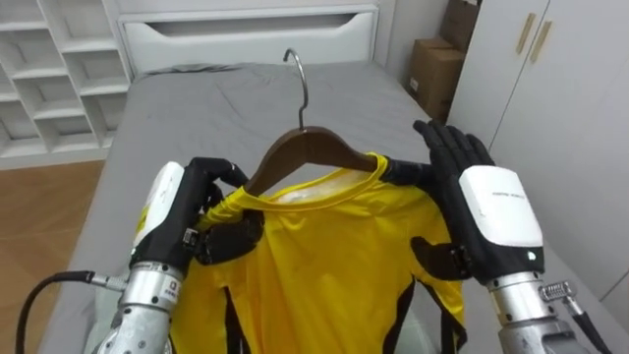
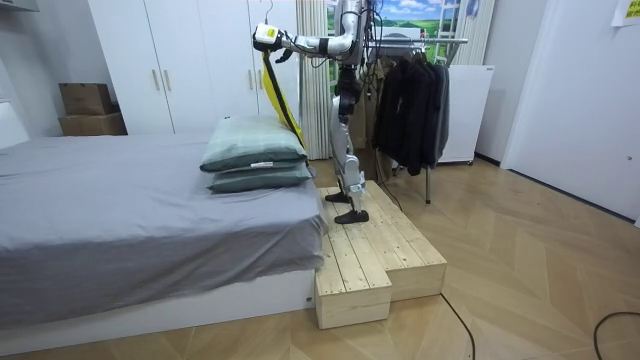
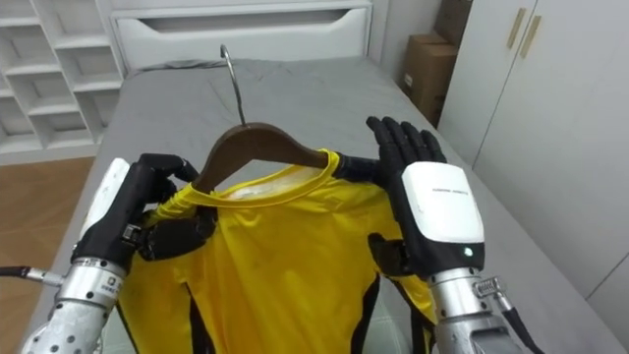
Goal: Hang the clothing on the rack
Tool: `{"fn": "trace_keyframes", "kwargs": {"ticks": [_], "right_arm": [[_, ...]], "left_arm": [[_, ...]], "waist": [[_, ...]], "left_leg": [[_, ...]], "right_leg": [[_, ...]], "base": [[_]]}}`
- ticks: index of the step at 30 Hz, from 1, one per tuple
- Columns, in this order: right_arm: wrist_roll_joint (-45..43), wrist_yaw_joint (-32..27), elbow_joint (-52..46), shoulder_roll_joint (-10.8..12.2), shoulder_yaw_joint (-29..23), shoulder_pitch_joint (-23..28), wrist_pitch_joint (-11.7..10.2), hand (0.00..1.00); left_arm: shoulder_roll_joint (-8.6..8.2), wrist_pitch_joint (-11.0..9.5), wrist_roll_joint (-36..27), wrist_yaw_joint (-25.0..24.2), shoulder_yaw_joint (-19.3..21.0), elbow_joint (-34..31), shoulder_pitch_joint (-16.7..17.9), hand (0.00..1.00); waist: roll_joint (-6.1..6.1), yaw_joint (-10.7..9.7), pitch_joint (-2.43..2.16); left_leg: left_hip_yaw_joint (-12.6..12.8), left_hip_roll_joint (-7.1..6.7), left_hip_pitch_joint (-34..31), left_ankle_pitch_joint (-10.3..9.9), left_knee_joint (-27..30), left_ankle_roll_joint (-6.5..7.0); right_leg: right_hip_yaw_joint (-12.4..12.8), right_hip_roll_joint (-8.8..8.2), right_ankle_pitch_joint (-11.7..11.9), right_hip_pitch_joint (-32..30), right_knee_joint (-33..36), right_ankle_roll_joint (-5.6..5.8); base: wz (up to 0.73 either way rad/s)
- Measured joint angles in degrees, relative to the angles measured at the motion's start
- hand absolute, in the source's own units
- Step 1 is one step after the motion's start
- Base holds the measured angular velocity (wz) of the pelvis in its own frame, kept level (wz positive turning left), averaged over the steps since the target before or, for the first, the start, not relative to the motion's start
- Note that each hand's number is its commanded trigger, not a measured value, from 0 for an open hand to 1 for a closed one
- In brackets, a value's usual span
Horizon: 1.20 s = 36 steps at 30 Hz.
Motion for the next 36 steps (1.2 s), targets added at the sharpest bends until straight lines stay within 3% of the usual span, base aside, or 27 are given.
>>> {"fn": "trace_keyframes", "kwargs": {"ticks": [11,20,27,31,36], "right_arm": [[0.1,2.3,0.0,0.0,0.9,0.0,-0.3,0.00],[-1.2,2.3,0.0,0.0,1.3,0.0,-0.2,0.00],[-1.0,2.3,0.6,0.0,2.8,-1.7,0.5,0.00],[-1.0,2.3,2.5,0.0,3.2,-4.7,0.4,0.00],[-1.1,2.3,2.5,0.0,3.3,-4.7,0.3,0.00]], "left_arm": [[0.03,-0.4,0.1,-2.5,-2.9,-0.5,0.0,1.00],[0.00,-0.4,0.1,-6.5,-3.9,-1.2,-0.3,1.00],[0.12,-0.4,0.2,-6.7,-5.6,-1.3,-0.3,1.00],[0.16,-0.4,0.2,-6.7,-6.2,-1.4,-0.5,1.00],[0.21,-0.4,0.2,-6.7,-6.2,-1.5,-0.5,1.00]], "waist": [[-0.39,1.1,0.19],[-0.38,1.1,0.19],[-0.47,1.1,0.22],[-1.45,1.1,0.65],[-1.82,1.2,0.62]], "left_leg": [[-0.7,-0.02,-0.5,0.0,0.0,0.00],[-0.7,-0.05,-1.0,0.0,0.1,0.00],[-0.7,-0.11,-0.8,0.0,0.1,0.02],[-0.7,-0.12,-0.8,0.0,0.2,0.02],[-0.8,-0.16,-0.8,0.0,0.2,0.02]], "right_leg": [[-1.4,-0.18,0.0,0.0,-0.2,0.01],[-1.5,-0.18,0.0,-0.2,-0.5,0.01],[-1.5,-0.27,0.0,-0.2,-0.2,0.00],[-1.5,-0.29,-0.1,-0.2,-0.1,0.04],[-1.5,-0.34,-0.2,-0.1,-0.1,0.11]], "base": [[0.04],[0.00],[0.00],[0.00],[0.00]]}}
